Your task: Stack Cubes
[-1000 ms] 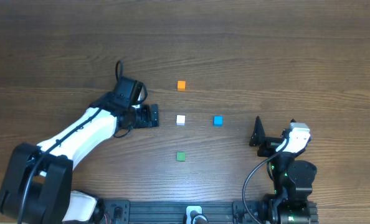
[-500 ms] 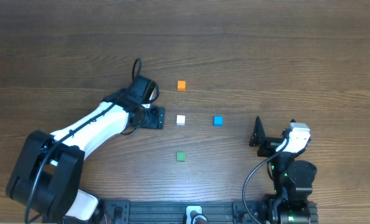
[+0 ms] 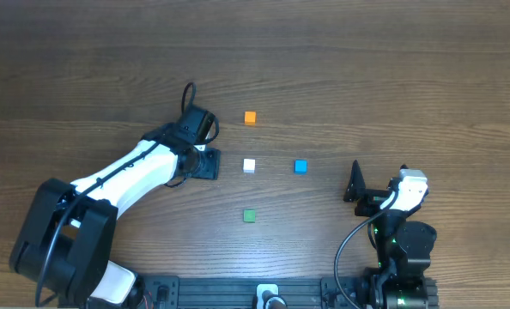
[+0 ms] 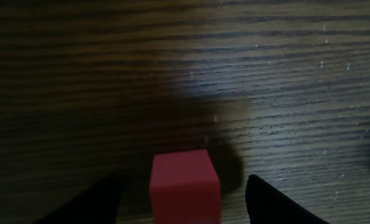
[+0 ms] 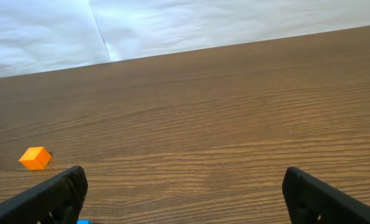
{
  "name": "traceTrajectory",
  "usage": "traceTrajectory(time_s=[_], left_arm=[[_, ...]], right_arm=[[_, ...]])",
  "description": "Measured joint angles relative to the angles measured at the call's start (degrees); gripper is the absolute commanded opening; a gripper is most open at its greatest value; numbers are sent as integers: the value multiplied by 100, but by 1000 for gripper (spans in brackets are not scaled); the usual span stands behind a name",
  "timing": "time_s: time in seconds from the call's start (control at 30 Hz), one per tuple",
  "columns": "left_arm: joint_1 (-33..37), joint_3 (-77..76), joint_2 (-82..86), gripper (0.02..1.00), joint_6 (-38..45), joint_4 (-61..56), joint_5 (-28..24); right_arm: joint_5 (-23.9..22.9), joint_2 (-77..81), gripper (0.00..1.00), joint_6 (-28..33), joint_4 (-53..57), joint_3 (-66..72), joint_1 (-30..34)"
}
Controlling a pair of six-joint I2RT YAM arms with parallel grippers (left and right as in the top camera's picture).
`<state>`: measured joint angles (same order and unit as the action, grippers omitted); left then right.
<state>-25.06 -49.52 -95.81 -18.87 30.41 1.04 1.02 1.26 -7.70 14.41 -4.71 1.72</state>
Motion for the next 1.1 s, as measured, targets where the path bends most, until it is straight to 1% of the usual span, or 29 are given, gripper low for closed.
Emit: traceTrajectory(time_s=[0.13,0.2,0.47,0.8,1.0,1.1], left_arm=[[0,0,0,627,-42,-2,70],[0,0,0,597,-46,-17,96],[0,0,0,549,-66,-70,96],[0,0,0,411,-195,-92,118],[0,0,0,378,-195,-92,118],[0,0,0,329,-203,-94,118]], right_arm=[[0,0,991,2,0,0,0],[0,0,993,0,0,0,0],[0,0,993,0,0,0,0],[0,0,993,-2,0,0,0],[0,0,991,4,0,0,0],[0,0,993,0,0,0,0]])
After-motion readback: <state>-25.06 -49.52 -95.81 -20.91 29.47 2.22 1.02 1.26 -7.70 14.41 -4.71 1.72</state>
